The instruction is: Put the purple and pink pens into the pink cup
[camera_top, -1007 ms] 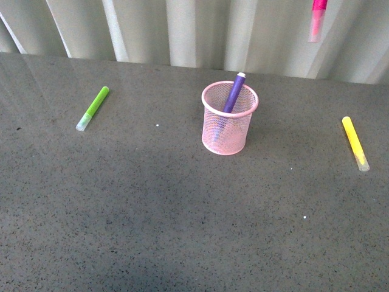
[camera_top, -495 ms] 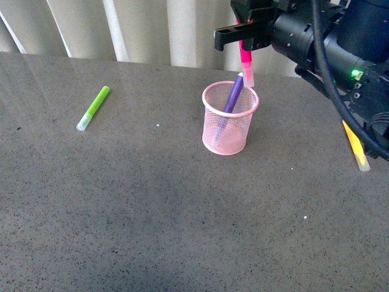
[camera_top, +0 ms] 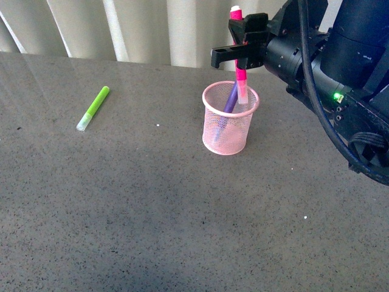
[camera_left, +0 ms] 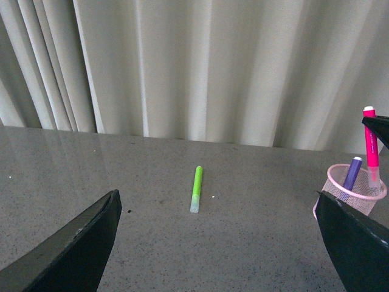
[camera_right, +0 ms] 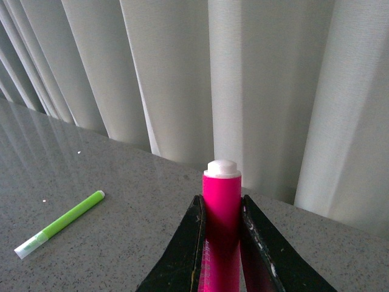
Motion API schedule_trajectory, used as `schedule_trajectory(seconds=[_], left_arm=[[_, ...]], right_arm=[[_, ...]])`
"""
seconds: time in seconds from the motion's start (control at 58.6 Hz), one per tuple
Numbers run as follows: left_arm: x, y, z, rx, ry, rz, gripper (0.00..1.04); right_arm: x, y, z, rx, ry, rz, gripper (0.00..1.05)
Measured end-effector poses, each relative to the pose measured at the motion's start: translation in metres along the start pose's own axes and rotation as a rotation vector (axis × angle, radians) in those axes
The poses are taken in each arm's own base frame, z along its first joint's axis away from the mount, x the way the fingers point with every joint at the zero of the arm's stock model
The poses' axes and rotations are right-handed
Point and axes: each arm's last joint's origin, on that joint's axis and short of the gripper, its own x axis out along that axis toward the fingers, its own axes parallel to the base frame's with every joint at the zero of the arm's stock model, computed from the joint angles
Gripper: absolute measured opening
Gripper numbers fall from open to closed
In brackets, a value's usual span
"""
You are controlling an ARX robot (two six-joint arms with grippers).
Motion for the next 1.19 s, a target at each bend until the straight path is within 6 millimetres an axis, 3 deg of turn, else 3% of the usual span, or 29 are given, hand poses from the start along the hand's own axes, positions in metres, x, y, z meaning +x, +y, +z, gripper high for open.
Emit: schedule_trajectory(seconds=[0.427,0.955,1.194], left_arm=[[0.000,0.000,0.000,0.000,0.000,0.000,0.98],[0.000,0.000,0.000,0.000,0.000,0.000,0.98],[0.000,0.000,0.000,0.000,0.000,0.000,0.98]], right_arm=[[-0.003,-0.008,-0.006,0.012,0.006,-0.028,0.12],[-0.003,-0.011,-0.006,0.019,-0.004,-0.045,0.99],[-0.014,-0.026,0.002,0.040,-0.023,-0.082,0.98]])
